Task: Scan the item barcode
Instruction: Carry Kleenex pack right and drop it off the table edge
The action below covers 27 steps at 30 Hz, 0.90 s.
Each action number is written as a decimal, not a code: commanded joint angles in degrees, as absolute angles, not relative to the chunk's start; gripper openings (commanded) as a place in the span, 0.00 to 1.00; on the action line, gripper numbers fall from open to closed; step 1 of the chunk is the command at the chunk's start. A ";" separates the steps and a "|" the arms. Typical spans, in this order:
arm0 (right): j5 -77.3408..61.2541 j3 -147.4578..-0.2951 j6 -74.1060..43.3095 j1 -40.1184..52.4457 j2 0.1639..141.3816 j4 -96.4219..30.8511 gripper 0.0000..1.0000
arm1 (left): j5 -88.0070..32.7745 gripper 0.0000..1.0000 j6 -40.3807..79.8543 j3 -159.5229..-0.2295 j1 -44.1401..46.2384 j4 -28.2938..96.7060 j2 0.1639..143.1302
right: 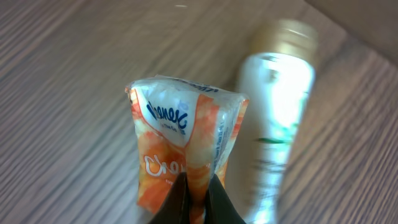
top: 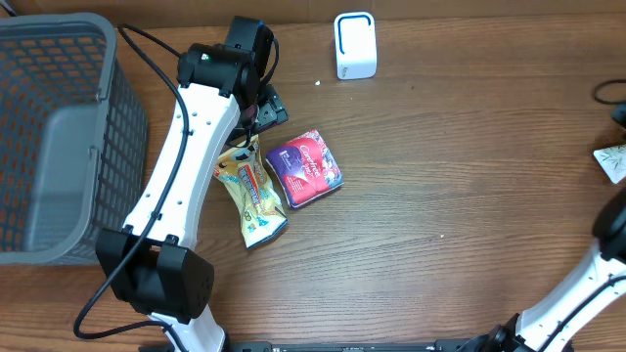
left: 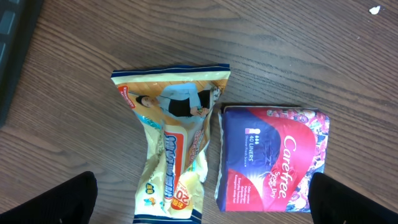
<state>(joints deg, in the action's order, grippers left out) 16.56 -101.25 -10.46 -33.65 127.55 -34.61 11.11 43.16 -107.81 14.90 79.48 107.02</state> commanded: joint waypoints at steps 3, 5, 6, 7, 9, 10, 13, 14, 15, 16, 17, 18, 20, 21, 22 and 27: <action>9.87 -102.02 -20.03 -38.83 124.51 -36.47 0.04 | 10.90 1.00 43.75 -107.70 15.00 79.44 107.57; 9.37 -102.02 -20.23 -40.16 124.51 -36.88 0.04 | 10.90 1.00 43.75 -107.70 15.00 79.44 107.57; 8.86 -102.02 -20.21 -40.77 124.51 -37.01 0.04 | 10.90 1.00 43.75 -107.70 15.00 79.44 107.57; 7.88 -102.02 -20.21 -41.56 124.51 -37.30 0.04 | 10.87 1.00 43.75 -107.70 15.00 79.44 107.57; 6.68 -102.02 -20.23 -42.65 124.51 -37.93 0.04 | 10.90 1.00 43.75 -107.70 15.00 79.44 107.57; 6.37 -102.02 -20.23 -43.00 124.51 -38.20 0.04 | 10.87 1.00 43.75 -107.70 15.00 79.44 107.57; 6.28 -102.02 -20.21 -43.55 124.51 -38.30 0.05 | 10.87 0.99 43.75 -107.70 15.00 79.44 107.57; 6.28 -102.02 -20.18 -43.53 124.51 -38.26 0.06 | 10.90 1.00 43.75 -107.70 15.00 79.44 107.57; 6.28 -102.02 -20.18 -43.53 124.51 -38.26 0.06 | 10.87 1.00 43.75 -107.70 15.00 79.44 107.57; 6.22 -102.02 -20.18 -43.51 124.51 -38.30 0.06 | 10.90 1.00 43.75 -107.70 15.00 79.44 107.57; 5.74 -102.02 -20.18 -43.44 124.51 -38.28 0.06 | 10.90 1.00 43.75 -107.70 15.00 79.44 107.57; 4.29 -102.02 -20.18 -43.18 124.51 -38.20 0.09 | 10.90 1.00 43.75 -107.70 15.00 79.44 107.57; 2.28 -102.02 -20.18 -42.72 124.51 -37.85 0.16 | 10.87 1.00 43.75 -107.70 15.00 79.44 107.57; 1.54 -102.02 -20.18 -42.41 124.51 -37.80 0.20 | 10.90 1.00 43.75 -107.70 15.00 79.44 107.57; 1.13 -102.02 -20.18 -42.04 124.51 -37.80 0.24 | 10.90 1.00 43.75 -107.70 15.00 79.44 107.57; 1.15 -102.02 -20.18 -40.10 124.51 -38.04 0.54 | 10.90 1.00 43.75 -107.70 15.00 79.44 107.57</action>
<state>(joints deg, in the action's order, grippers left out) 1.89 -101.25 -20.01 -41.74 126.69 -38.13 11.11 43.16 -107.81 14.90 79.48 107.02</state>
